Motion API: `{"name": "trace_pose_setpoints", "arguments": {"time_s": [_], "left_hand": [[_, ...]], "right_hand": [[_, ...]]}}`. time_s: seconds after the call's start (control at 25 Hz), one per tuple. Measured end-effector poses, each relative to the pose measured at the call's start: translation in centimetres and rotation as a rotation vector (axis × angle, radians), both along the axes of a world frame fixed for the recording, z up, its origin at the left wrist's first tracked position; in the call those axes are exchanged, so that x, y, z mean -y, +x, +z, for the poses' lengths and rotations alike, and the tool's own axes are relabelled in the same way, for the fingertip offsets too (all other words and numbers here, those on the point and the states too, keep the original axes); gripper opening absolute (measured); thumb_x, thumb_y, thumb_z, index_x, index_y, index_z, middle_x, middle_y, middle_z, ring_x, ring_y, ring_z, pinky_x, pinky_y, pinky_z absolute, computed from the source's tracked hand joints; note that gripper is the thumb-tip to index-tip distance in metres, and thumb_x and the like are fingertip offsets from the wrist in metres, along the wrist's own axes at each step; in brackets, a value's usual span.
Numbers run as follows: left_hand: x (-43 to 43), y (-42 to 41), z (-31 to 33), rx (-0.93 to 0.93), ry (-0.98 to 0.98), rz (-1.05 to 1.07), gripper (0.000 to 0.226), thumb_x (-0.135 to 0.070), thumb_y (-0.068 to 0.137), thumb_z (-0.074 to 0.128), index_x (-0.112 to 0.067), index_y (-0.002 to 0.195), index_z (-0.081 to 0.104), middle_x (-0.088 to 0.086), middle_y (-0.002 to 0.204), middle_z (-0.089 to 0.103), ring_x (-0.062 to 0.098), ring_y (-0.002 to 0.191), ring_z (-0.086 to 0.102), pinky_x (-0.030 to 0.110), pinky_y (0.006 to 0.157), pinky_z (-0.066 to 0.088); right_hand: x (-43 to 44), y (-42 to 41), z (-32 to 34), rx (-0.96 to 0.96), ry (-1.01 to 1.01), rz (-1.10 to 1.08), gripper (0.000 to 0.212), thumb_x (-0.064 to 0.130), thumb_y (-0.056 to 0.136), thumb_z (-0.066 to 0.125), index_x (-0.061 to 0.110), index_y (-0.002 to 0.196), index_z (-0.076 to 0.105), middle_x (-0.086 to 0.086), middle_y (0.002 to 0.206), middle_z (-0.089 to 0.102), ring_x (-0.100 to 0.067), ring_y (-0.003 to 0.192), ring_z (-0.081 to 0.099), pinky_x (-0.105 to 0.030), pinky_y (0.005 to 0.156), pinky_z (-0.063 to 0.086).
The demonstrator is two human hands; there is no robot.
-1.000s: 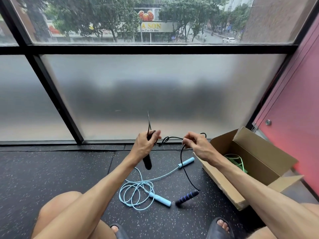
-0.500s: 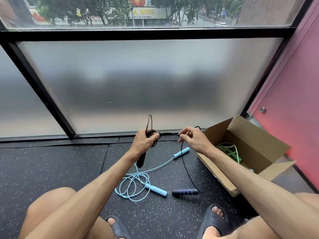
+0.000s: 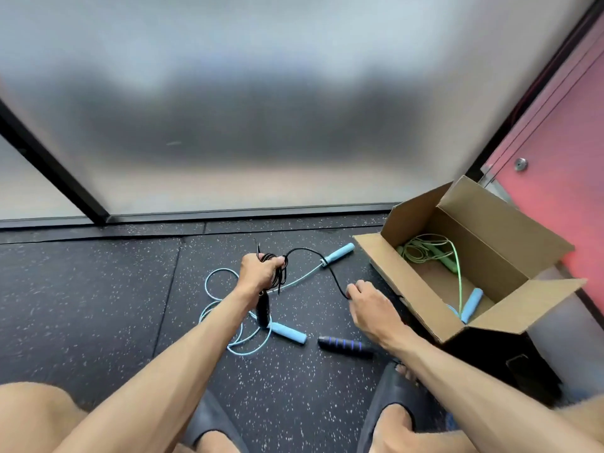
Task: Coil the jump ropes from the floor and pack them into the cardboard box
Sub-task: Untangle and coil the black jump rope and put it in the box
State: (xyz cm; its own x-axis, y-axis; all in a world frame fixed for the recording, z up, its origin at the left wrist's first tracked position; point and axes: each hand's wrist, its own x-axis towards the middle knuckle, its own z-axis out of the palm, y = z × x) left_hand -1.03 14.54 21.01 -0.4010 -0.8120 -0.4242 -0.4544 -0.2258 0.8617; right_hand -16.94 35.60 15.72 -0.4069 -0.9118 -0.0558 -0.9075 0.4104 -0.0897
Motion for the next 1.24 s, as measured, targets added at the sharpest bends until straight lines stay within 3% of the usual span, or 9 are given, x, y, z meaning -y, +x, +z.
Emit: {"name": "trace_pose_setpoints", "arguments": {"time_s": [0.2, 0.32, 0.52, 0.6, 0.68, 0.84, 1.0, 1.16, 1.24], "left_hand": [[-0.6, -2.1, -5.6, 0.086, 0.005, 0.004, 0.035, -0.02, 0.082, 0.075, -0.018, 0.06, 0.049, -0.003, 0.052, 0.045, 0.012, 0.046, 0.037, 0.019, 0.039, 0.029], [-1.5, -2.7, -8.4, 0.129, 0.018, -0.027, 0.036, -0.018, 0.082, 0.074, -0.018, 0.058, 0.047, -0.003, 0.052, 0.044, 0.013, 0.048, 0.039, 0.021, 0.04, 0.029], [-2.4, -3.4, -11.1, 0.139, 0.086, -0.09, 0.036, -0.02, 0.082, 0.074, -0.021, 0.059, 0.047, -0.004, 0.053, 0.046, 0.013, 0.048, 0.038, 0.025, 0.046, 0.029], [-2.2, -3.7, -10.8, 0.106, 0.105, -0.108, 0.033, -0.02, 0.082, 0.074, -0.019, 0.062, 0.048, -0.003, 0.054, 0.045, 0.013, 0.048, 0.037, 0.024, 0.045, 0.029], [-1.5, -3.7, -9.9, 0.074, 0.128, -0.101, 0.03, -0.019, 0.082, 0.075, -0.018, 0.065, 0.05, -0.004, 0.052, 0.043, 0.012, 0.046, 0.035, 0.021, 0.043, 0.027], [0.2, -3.1, -5.5, 0.016, 0.093, -0.118, 0.026, -0.017, 0.081, 0.076, -0.017, 0.065, 0.055, -0.008, 0.046, 0.044, 0.01, 0.043, 0.036, 0.02, 0.042, 0.027], [2.2, -1.6, 1.5, -0.038, 0.03, -0.135, 0.026, -0.017, 0.08, 0.076, -0.018, 0.064, 0.057, -0.008, 0.046, 0.046, 0.011, 0.044, 0.036, 0.02, 0.046, 0.026], [3.5, 1.4, 9.4, -0.123, -0.025, -0.229, 0.024, -0.017, 0.084, 0.074, -0.017, 0.068, 0.056, -0.007, 0.05, 0.038, 0.011, 0.046, 0.027, 0.026, 0.05, 0.02], [3.8, 3.3, 12.7, -0.193, 0.011, -0.309, 0.019, -0.013, 0.087, 0.072, -0.014, 0.073, 0.058, -0.007, 0.052, 0.036, 0.008, 0.046, 0.025, 0.024, 0.047, 0.019]], "right_hand": [[-2.6, 0.4, -8.5, 0.231, 0.198, -0.033, 0.033, 0.02, 0.094, 0.049, 0.016, 0.126, 0.044, -0.003, 0.107, 0.057, -0.024, 0.096, 0.057, -0.038, 0.08, 0.052], [-3.6, 0.1, -11.4, 0.18, 0.321, 0.005, 0.032, 0.026, 0.091, 0.054, 0.016, 0.121, 0.047, -0.006, 0.113, 0.055, -0.027, 0.102, 0.053, -0.04, 0.081, 0.047], [-2.1, -0.5, -14.0, 0.085, 0.366, -0.099, 0.04, 0.0, 0.075, 0.061, 0.013, 0.111, 0.051, -0.009, 0.112, 0.051, -0.03, 0.104, 0.05, -0.042, 0.085, 0.044], [-1.8, -1.0, -13.9, 0.069, 0.415, -0.108, 0.036, -0.002, 0.079, 0.058, 0.012, 0.112, 0.052, -0.01, 0.115, 0.051, -0.03, 0.109, 0.048, -0.043, 0.094, 0.041], [-1.5, -1.4, -13.1, 0.084, 0.447, -0.072, 0.026, 0.009, 0.089, 0.054, 0.012, 0.114, 0.049, -0.01, 0.115, 0.056, -0.03, 0.107, 0.052, -0.042, 0.092, 0.04], [0.3, -1.7, -6.3, 0.325, 0.406, 0.064, 0.019, 0.022, 0.099, 0.048, 0.011, 0.111, 0.037, -0.008, 0.091, 0.058, -0.026, 0.074, 0.054, -0.033, 0.059, 0.038], [3.4, -1.4, 5.0, 0.279, 0.291, 0.27, 0.024, 0.027, 0.099, 0.051, 0.012, 0.113, 0.038, -0.003, 0.087, 0.053, -0.023, 0.071, 0.052, -0.032, 0.063, 0.038], [4.5, 0.3, 17.1, 0.176, 0.056, 0.354, 0.023, 0.036, 0.1, 0.048, 0.019, 0.109, 0.036, 0.008, 0.077, 0.049, -0.009, 0.06, 0.045, -0.019, 0.05, 0.029], [4.5, 0.8, 21.1, 0.243, -0.092, 0.354, 0.025, 0.039, 0.098, 0.05, 0.023, 0.11, 0.035, 0.004, 0.087, 0.057, -0.015, 0.069, 0.054, -0.024, 0.06, 0.041]]}}
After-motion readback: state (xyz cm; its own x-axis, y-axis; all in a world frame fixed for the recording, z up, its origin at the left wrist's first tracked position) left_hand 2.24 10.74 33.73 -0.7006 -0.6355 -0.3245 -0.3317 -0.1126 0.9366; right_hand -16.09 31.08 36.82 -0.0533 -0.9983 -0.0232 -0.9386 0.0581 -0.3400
